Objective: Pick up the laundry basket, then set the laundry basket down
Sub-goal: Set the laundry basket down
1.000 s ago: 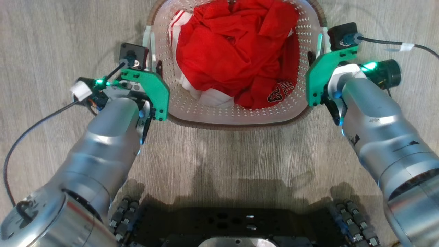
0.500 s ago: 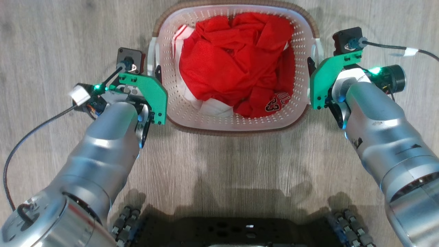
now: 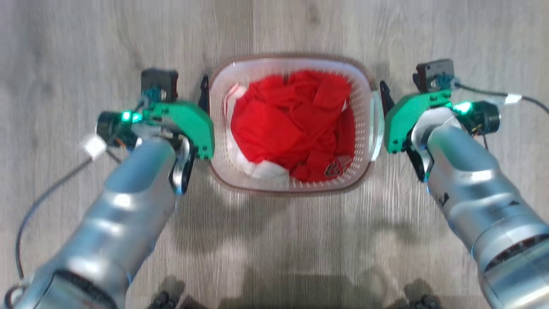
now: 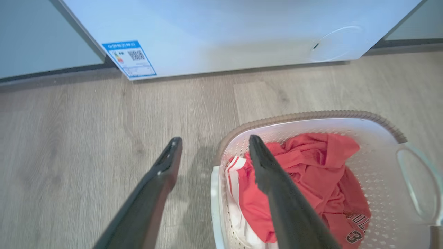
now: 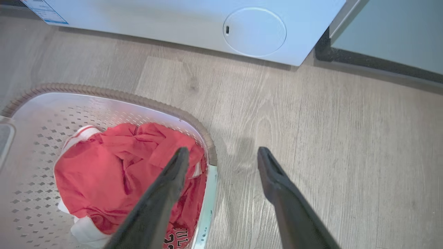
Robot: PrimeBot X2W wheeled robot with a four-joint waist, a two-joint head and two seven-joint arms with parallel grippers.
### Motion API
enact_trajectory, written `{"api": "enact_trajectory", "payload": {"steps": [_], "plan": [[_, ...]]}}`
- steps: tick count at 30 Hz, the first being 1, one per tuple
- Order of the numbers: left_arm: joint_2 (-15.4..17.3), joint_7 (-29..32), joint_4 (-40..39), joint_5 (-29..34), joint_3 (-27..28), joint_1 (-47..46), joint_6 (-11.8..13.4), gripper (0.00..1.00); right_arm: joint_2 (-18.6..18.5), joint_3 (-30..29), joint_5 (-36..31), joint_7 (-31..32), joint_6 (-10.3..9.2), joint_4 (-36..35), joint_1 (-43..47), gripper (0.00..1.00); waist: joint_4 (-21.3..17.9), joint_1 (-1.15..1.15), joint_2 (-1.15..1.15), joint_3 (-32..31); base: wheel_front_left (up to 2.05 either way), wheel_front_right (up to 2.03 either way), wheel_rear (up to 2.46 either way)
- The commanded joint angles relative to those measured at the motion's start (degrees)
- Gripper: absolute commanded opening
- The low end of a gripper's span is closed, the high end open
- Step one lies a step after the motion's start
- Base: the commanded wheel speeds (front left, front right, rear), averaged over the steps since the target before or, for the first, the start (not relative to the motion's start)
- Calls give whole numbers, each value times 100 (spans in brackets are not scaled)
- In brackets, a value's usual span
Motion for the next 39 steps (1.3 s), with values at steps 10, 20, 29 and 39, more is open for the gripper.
{"api": "enact_trajectory", "payload": {"steps": [10, 20, 29, 39], "plan": [[461, -53, -1971, 1463, 1524, 1831, 127, 100, 105, -709, -439, -173, 8, -1062, 942, 100, -120, 0, -1, -1465, 0, 0, 0], [295, -53, -3516, 2495, 2573, 3238, -25, 100, 105, -1915, -1321, -175, 8, -3337, 2728, 100, -28, 0, -1, -2342, 0, 0, 0], [108, -53, -4313, 2981, 3184, 4217, -97, 100, 105, -1969, -1528, -175, 8, -4540, 3762, 100, 0, 0, -1, -2813, 0, 0, 0], [-40, -53, -4863, 3151, 3652, 4976, -239, 100, 105, -2100, -1592, -175, 8, -5250, 4626, 100, -86, 0, -1, -3060, 0, 0, 0]]}}
